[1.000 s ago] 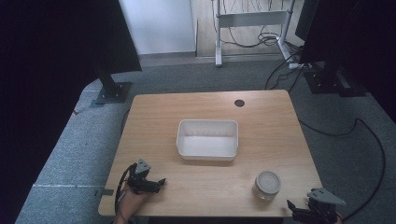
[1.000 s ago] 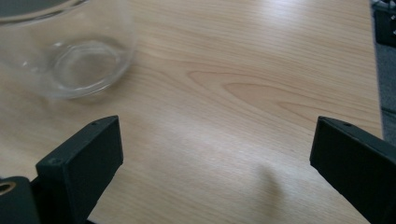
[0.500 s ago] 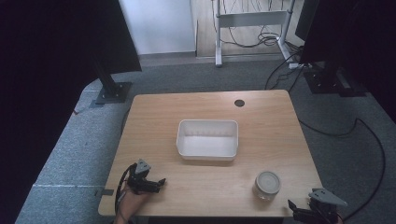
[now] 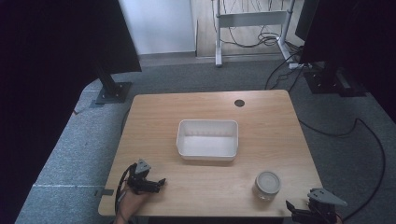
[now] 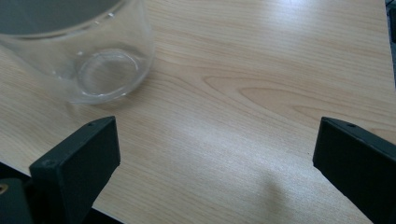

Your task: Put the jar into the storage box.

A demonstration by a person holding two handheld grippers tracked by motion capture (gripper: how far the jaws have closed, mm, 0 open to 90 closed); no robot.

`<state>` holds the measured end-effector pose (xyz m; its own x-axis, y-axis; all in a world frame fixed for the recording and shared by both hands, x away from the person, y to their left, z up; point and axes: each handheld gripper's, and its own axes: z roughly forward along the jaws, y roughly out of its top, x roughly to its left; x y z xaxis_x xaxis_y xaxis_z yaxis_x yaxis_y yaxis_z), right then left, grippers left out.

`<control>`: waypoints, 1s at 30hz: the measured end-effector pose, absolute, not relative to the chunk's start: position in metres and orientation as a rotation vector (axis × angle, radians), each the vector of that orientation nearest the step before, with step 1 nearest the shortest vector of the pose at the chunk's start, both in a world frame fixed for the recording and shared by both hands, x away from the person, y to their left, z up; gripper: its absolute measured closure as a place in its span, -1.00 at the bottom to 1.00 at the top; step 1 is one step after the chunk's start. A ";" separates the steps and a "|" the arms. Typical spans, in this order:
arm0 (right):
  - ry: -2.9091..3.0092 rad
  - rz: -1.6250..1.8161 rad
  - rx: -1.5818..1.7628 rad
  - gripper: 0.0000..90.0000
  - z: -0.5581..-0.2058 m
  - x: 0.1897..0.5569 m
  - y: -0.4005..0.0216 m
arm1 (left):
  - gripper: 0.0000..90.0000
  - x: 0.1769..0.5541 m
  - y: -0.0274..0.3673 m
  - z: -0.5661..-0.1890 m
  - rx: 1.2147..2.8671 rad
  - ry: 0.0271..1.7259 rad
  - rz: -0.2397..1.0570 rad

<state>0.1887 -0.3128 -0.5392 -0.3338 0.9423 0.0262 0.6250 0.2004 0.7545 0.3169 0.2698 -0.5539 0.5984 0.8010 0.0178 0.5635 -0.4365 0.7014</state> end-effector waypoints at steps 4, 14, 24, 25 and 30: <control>2.043 0.968 1.442 -1.00 -0.535 0.188 -0.310 | -1.00 0.317 0.270 -0.554 2.161 1.074 0.462; 2.092 1.008 1.358 -1.00 -0.524 0.187 -0.295 | -1.00 0.317 0.270 -0.554 2.162 1.074 0.462; 2.132 1.035 1.286 -1.00 -0.518 0.188 -0.279 | -1.00 0.317 0.270 -0.554 2.165 1.073 0.462; 2.133 1.039 1.279 -1.00 -0.517 0.189 -0.278 | -1.00 0.317 0.270 -0.554 2.165 1.072 0.462; 2.148 1.052 1.244 -1.00 -0.515 0.191 -0.271 | -1.00 0.317 0.270 -0.554 2.165 1.073 0.462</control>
<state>0.1906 -0.2707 -0.5151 -0.4970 0.8678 -0.0009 0.5311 0.3050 0.7905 0.3169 0.2699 -0.5538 0.5994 0.8002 0.0190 0.5633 -0.4385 0.7003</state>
